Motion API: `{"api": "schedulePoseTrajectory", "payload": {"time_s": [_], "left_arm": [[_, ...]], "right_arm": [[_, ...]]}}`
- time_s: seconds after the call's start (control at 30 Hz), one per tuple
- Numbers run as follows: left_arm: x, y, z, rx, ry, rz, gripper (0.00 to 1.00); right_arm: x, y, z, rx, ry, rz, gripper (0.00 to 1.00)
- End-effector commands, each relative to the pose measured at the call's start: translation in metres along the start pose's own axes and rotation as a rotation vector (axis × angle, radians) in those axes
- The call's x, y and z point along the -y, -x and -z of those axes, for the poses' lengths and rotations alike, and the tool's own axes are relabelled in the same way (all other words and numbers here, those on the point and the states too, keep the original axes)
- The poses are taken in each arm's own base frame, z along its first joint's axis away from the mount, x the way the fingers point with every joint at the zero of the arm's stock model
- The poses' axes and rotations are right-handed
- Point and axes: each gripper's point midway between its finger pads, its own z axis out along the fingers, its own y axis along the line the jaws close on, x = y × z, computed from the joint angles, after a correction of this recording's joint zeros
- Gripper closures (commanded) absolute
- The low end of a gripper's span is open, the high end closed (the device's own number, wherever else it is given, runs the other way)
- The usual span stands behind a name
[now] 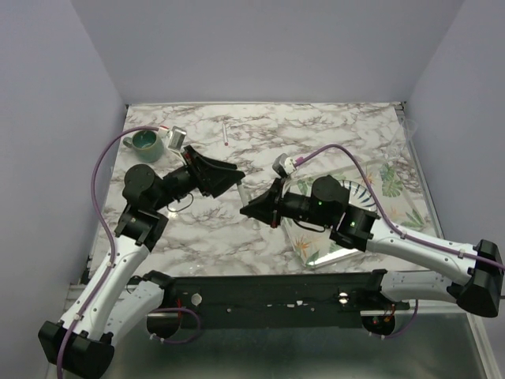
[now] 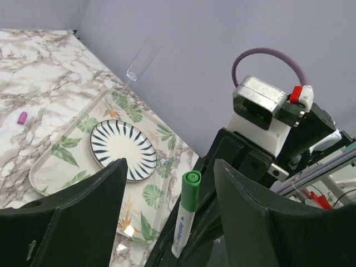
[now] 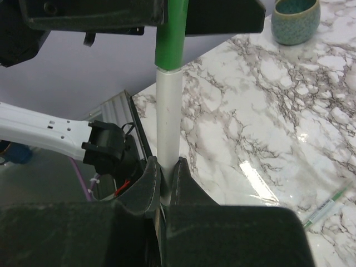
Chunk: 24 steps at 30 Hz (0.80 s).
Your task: Insert the pens into the pen caps
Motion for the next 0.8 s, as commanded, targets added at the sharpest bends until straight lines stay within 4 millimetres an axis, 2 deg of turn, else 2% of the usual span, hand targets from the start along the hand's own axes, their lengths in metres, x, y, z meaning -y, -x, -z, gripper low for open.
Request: {"api": "schedulePoseTrajectory", "payload": {"time_s": [0.0, 0.1, 0.37, 0.77], "left_arm": [[0.019, 0.014, 0.0, 0.032, -0.059, -0.052, 0.28], [0.018, 0.012, 0.001, 0.034, -0.058, -0.052, 0.28], [0.019, 0.011, 0.001, 0.037, -0.069, -0.053, 0.43], [0.017, -0.002, 0.005, 0.006, -0.089, -0.051, 0.42]], "right_arm": [[-0.008, -0.008, 0.001, -0.011, 0.04, -0.003, 0.99], [-0.008, -0.01, 0.001, -0.013, 0.039, -0.005, 0.99], [-0.008, -0.009, 0.002, -0.01, 0.037, -0.005, 0.99], [-0.007, -0.012, -0.002, -0.02, 0.031, -0.019, 0.99]]}}
